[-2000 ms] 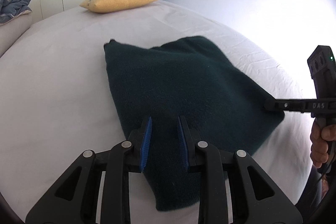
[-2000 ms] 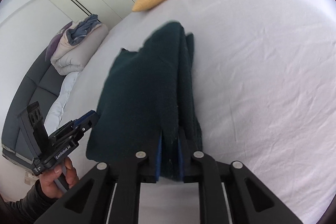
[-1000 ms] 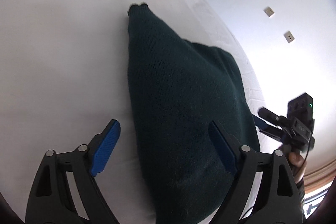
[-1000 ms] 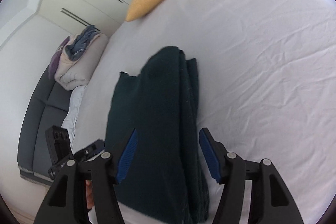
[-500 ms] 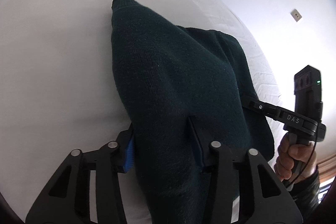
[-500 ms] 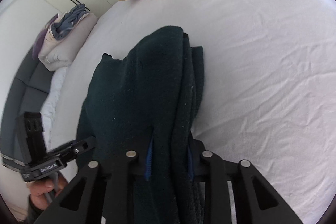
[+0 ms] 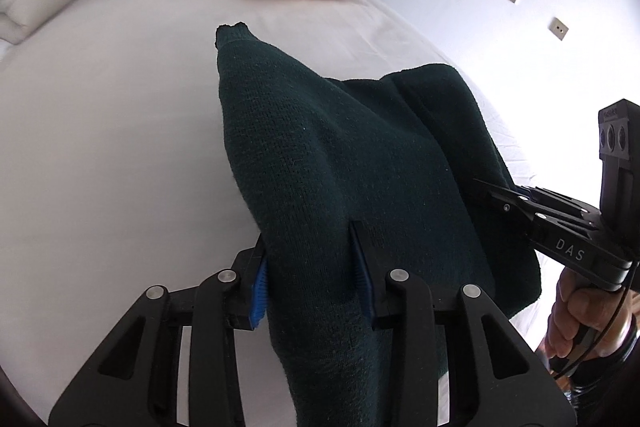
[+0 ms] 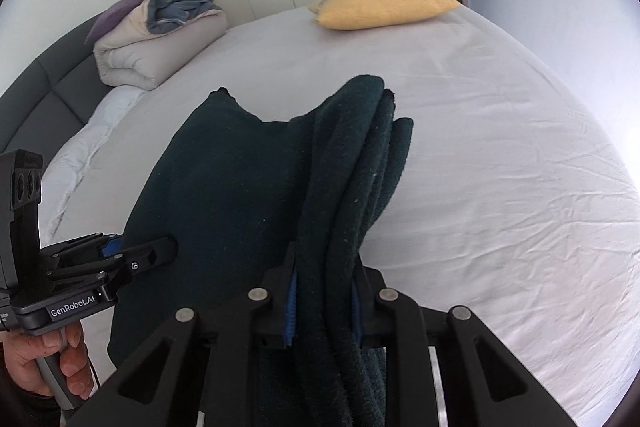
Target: Fold small clothes
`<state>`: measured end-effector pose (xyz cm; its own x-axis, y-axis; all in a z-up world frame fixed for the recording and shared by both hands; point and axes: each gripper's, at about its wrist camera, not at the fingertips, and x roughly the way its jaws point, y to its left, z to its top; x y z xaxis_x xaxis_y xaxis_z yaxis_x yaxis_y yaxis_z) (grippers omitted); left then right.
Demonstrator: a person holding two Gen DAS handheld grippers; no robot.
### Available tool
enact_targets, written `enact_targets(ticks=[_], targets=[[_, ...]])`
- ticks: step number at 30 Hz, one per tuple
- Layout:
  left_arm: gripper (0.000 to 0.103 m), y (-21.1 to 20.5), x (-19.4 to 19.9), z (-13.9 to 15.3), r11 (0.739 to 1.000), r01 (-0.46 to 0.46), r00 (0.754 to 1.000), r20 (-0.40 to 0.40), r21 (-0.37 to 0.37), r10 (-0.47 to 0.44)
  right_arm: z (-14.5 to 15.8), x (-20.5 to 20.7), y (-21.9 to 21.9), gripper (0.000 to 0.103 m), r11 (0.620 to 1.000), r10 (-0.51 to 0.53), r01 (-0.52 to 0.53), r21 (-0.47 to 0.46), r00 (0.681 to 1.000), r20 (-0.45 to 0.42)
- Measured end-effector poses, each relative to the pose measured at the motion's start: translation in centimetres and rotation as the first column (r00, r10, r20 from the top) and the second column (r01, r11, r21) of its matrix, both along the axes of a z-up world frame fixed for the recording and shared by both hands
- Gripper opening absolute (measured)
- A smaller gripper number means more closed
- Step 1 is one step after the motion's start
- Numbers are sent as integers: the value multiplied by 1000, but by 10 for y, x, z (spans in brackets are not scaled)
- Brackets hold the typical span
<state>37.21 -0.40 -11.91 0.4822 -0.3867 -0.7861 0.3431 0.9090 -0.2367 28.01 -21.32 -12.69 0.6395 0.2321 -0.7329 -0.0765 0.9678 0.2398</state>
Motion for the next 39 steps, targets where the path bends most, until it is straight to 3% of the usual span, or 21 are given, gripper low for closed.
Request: enact_targets(ticks=[6,15,19,22,26,29,32,34,36,38,39], targets=[[34,74,-42,7,998,-65,998,4,17,65,-6,-11,62,23,996,78,-77,35,997,-23],[34,149,-91,-36,989,-141,987,-79,33,143,-49,-24,134,23,989,146,-142,41,983,-114],[39,157,-94,-65,988,-151,983,-95,37,154,-74,-21,137,24,995,104,-103,17,983,-152],[44,155,-94,-66,987,-157,985,-73,22,159,-85,-19,126,31,995,76,-65,71,984,-162],[50,144,-95,-71,984,-177,983,-40,3,177,-87,-19,112,49,991,37,-15,136,986,-160],[50,157,-106,-69,978,-205,978,-35,-31,204,-79,-25,101,49,982,8,18,189,991,-137],[53,163,-122,-50,973,-228,973,25,-47,229,-59,-43,97,49,985,-7,19,171,998,-66],[68,168,-140,-31,968,-237,965,95,-82,244,-41,-56,97,51,988,-18,20,153,1000,-12],[82,168,-160,-10,964,-255,946,187,-83,266,-18,-77,95,60,992,-32,23,125,997,69],[86,166,-186,16,963,-258,915,301,-75,269,1,-100,92,72,996,-39,25,88,986,161],[95,164,-196,26,962,-263,900,343,-67,270,11,-110,93,75,997,-42,27,72,978,205]])
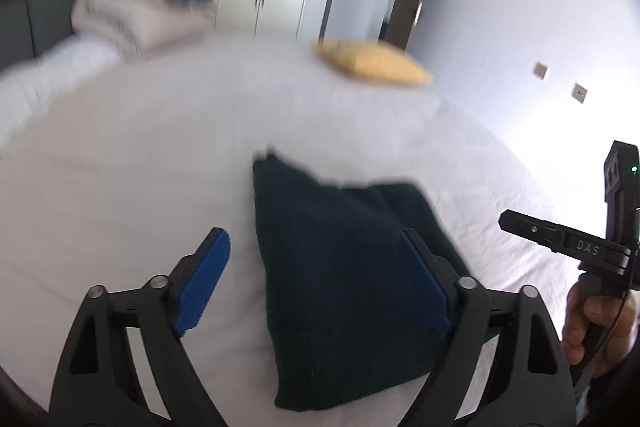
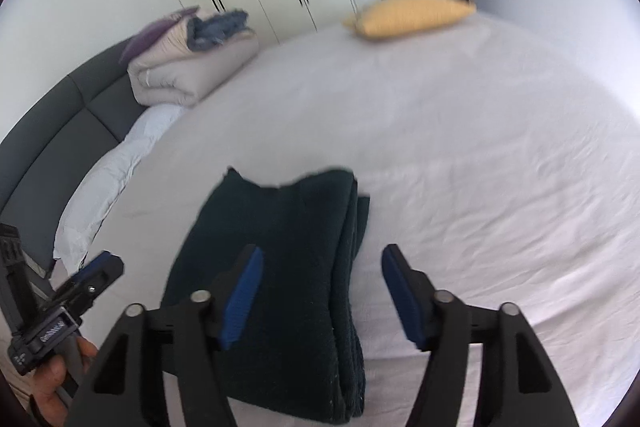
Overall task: Fold small clothes
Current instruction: 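Open both grippers and lift them away from the folded sweater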
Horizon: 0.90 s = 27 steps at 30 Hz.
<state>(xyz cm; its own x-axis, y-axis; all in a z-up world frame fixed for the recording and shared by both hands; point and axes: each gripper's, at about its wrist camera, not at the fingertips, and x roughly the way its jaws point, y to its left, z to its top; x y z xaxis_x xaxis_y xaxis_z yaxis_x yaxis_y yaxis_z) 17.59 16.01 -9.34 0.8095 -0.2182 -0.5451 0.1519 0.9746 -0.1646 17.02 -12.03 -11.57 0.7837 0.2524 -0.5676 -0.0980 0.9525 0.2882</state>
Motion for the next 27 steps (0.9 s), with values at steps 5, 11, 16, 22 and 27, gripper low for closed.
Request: enact_targets(ticks=[5,11,16,22,27], targets=[[103,-6,-48,51,996,-46,985,170,71,34,40,-57,8,103,996,-66,77,-42,974,219],[103,7,-86,81,993,-114,978,177,34,107,63,-100,25,103,988,-60,101,-118,950,307],[103,16,-124,81,980,-189,970,166,67,176,66,-133,29,103,983,-76,121,-137,953,293],[103,24,-145,61,970,-233,971,77,75,227,64,-141,38,103,974,-77,130,-184,960,270],[103,18,-134,39,968,-229,973,18,101,228,54,-144,39,103,977,-78,118,-179,973,216]])
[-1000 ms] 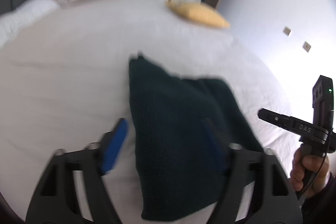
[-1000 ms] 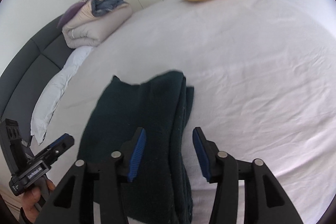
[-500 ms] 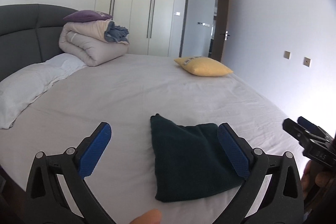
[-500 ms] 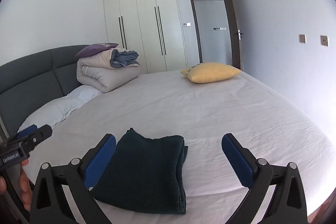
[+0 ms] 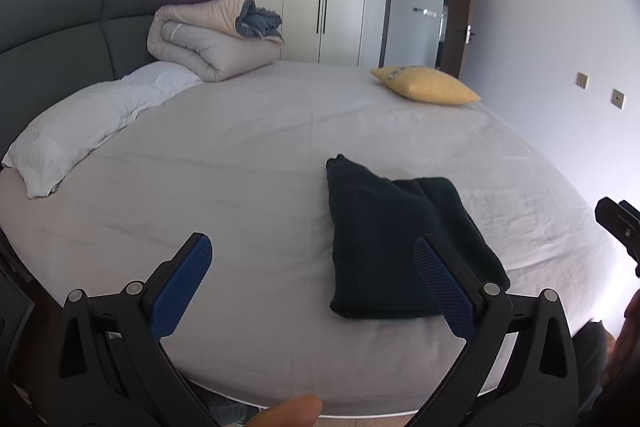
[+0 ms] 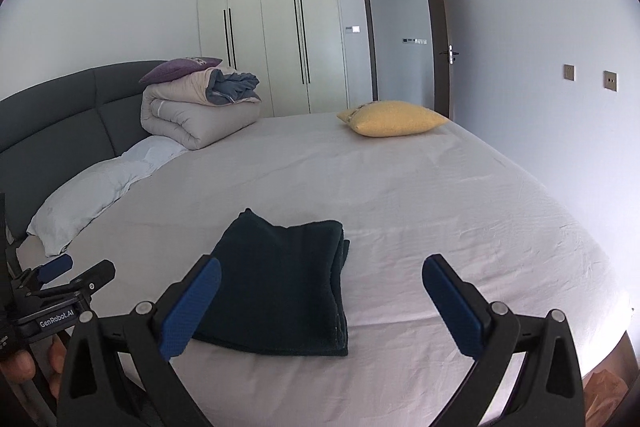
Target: Fold small clothes
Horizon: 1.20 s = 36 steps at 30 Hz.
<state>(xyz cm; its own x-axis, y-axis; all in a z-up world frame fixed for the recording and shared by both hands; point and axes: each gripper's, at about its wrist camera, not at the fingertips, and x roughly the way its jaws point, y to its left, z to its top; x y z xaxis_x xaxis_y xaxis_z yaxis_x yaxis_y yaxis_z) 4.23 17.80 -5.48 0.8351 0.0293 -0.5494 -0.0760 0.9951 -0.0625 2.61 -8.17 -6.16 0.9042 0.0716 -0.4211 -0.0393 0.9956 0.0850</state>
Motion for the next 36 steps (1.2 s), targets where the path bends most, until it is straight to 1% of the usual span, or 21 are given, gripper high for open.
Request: enact_targets(ticks=[1,4,6,12,15,21,29,36], targets=[[103,-3,8,-4,1000,6,1000,-5,0,-6,0,0,1,103,1000,-7,7,-1,1000,-10],[103,-14,9,-8,999,29,1000,8,34,-29,2,-3,3,103,1000,3,-3,9,1000,-3],[103,-22,10,-12,997,50,999,-2,58,-50,0,-2,6,103,1000,-14,14,-18,1000,-10],[103,-26,18,-21,996,65,997,-44,69,-62,-7,1,9,103,999,-25,23,-40,999,-44],[103,-22,22,-23,997,51,997,-61,63,-47,-10,3,11,103,998,-33,30,-58,998,-58],[103,-15,28,-27,997,31,996,-80,64,-26,-20,8,11,103,998,-34,29,-62,996,-85],[103,-9,34,-33,999,12,995,-100,36,-8,-36,12,21,103,996,-17,7,-86,992,-122],[103,-10,37,-38,1000,9,993,-114,28,-6,-38,14,18,103,997,-22,13,-70,991,-129]])
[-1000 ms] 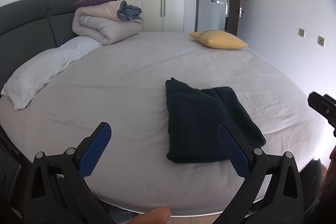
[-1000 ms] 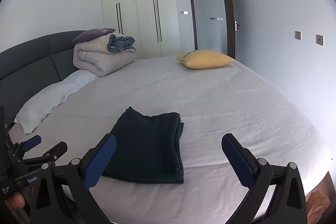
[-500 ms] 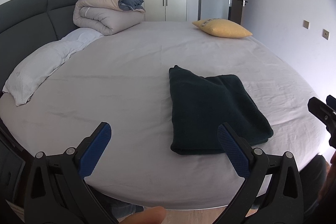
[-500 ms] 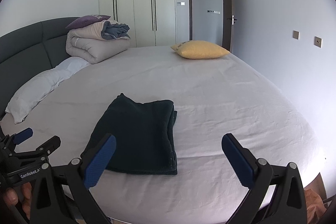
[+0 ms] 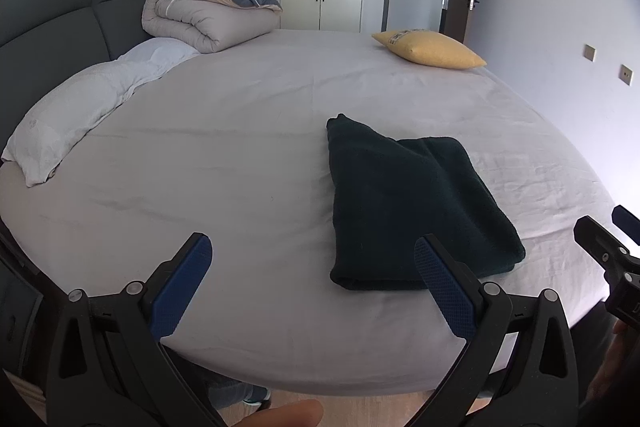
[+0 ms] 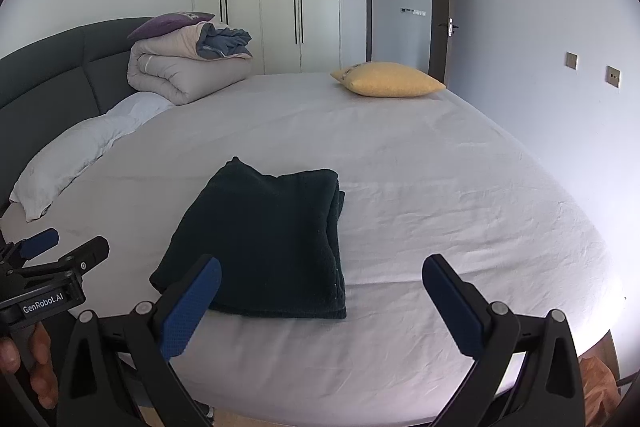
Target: Fold small clothes
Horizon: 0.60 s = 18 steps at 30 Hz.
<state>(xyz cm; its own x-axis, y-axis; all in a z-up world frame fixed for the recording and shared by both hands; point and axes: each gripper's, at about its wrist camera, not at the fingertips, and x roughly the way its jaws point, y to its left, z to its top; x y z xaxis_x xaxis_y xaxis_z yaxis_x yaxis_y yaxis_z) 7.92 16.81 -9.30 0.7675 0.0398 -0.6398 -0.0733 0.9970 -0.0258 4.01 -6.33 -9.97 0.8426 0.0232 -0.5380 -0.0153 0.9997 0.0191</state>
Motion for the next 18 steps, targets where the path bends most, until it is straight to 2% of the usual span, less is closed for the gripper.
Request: enact_targets(ticks=[18], targets=[[103,-7,2,-5,1000,7,1000,-15,4,-7,-2,-1,0,103,1000,-5,5,11,1000,-7]])
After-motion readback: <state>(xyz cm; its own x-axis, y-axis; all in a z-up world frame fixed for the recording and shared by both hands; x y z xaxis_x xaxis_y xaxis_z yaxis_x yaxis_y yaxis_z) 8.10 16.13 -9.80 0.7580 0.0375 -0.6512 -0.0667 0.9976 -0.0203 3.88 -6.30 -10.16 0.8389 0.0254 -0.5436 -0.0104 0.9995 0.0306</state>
